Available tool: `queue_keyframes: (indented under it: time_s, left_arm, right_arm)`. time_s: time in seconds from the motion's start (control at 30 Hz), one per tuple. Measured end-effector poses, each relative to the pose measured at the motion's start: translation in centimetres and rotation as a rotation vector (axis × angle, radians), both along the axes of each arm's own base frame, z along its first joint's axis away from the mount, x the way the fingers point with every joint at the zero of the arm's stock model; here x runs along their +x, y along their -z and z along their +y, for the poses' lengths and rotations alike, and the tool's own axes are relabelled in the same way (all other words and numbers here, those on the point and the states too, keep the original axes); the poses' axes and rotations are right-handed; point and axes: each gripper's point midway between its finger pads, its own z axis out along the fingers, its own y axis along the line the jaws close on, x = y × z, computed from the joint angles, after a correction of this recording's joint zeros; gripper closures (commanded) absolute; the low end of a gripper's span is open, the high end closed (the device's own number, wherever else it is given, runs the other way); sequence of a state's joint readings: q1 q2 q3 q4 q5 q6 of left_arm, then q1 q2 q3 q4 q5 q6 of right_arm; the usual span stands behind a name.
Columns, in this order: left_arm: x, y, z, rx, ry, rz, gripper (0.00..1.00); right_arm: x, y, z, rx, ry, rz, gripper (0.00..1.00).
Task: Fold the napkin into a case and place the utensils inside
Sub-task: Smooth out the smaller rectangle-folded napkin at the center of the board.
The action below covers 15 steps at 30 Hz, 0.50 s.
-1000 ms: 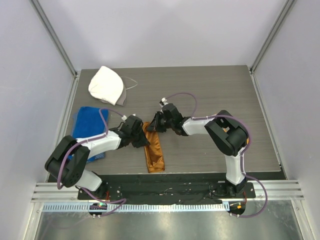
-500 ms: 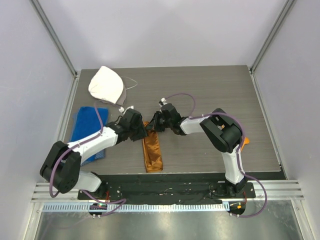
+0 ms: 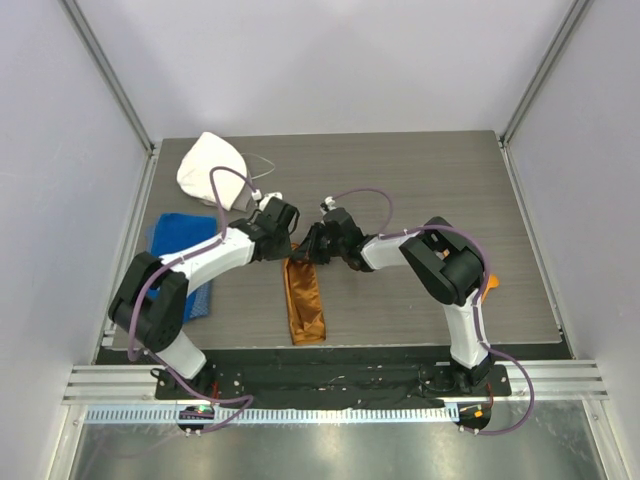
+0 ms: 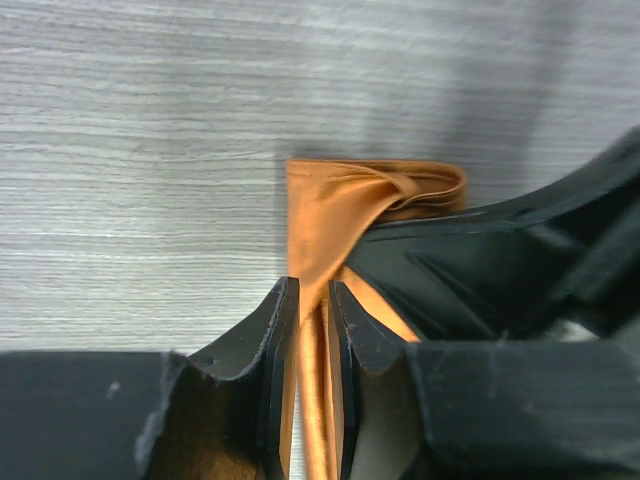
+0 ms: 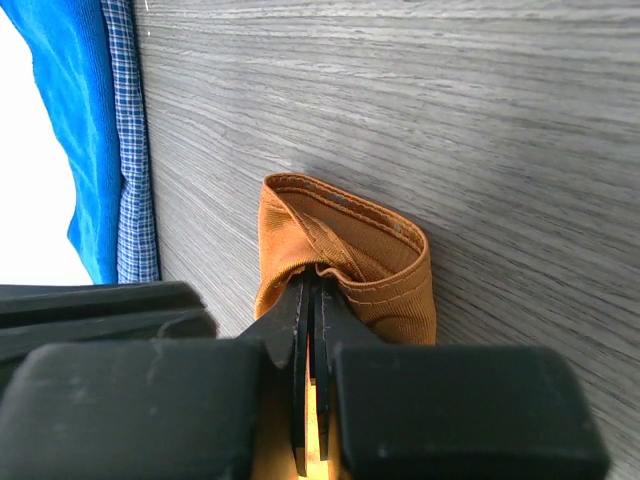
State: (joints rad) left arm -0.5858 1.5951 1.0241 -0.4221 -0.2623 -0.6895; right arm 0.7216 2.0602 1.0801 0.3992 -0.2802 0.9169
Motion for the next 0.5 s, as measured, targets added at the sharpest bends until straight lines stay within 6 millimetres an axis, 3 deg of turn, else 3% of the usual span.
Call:
queue_keyframes:
  time_s: [0.5]
  left_arm:
    - [-0.2,1.4,-0.1,0.033,0.042,0.029,0.73]
  right_arm:
    - [0.0,0.0,0.2,0.026,0.002,0.016,0.99]
